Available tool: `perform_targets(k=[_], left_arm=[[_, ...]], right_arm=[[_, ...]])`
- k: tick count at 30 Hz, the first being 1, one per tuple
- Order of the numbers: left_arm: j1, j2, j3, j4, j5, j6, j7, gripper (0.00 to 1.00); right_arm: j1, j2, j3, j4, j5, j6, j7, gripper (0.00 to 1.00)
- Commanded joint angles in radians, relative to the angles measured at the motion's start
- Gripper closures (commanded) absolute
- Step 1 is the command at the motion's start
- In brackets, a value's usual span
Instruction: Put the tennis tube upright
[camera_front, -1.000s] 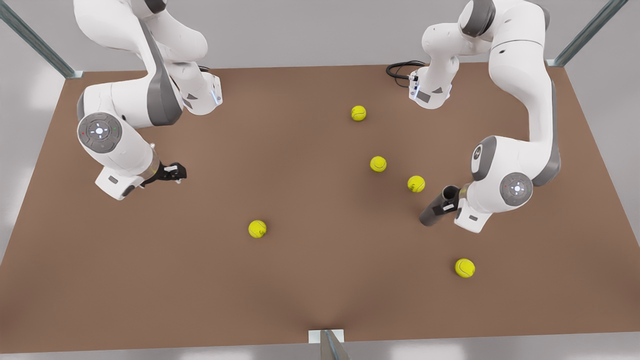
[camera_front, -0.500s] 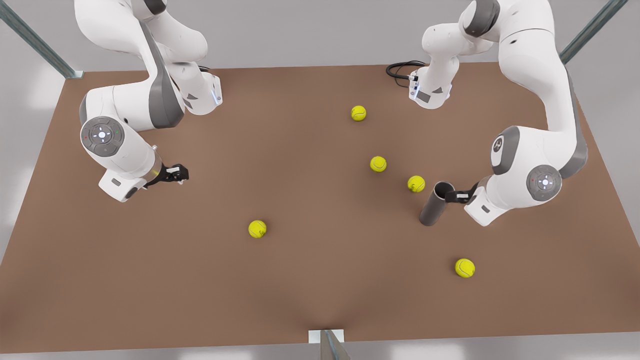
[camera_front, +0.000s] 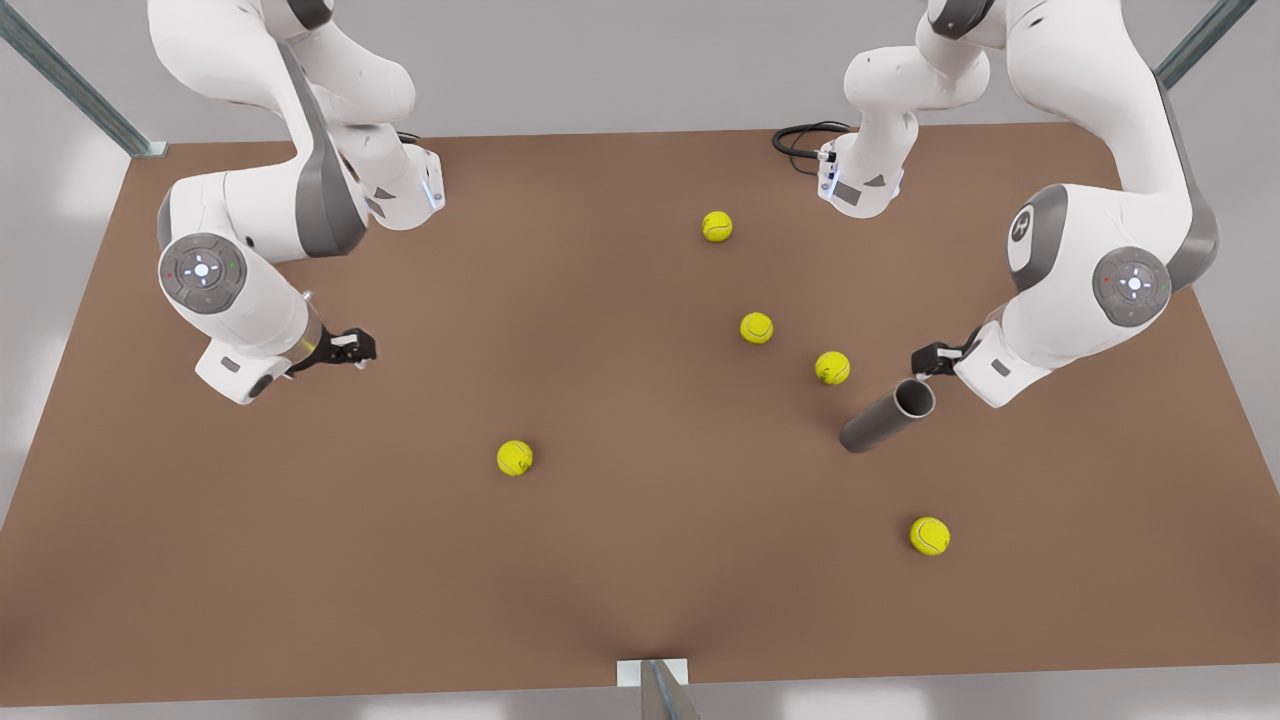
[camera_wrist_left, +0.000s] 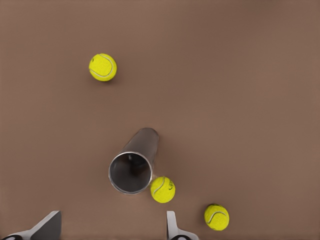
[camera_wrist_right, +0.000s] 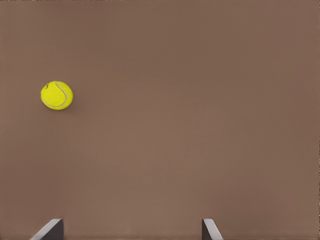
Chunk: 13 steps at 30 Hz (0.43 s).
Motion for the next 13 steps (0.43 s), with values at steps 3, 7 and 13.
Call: perform_targets(k=[3,7,13], left_arm=[[0.000,0.000,0.000,0.000,0.001,-0.003,0.000,0.00],[0.000,0.000,0.000,0.000,0.001,-0.006,0.000,0.00],[0.000,0.000,0.000,0.000,0.001,-0.006,0.000,0.00]], right_arm=[[0.007,0.000,0.001,0.006,0.007,0.000,0.000,0.00],[0.006,0.000,0.001,0.015,0.007,0.000,0.000,0.00],[0.021,0.000,0.001,0.015,0.005,-0.002,-0.002,0.00]])
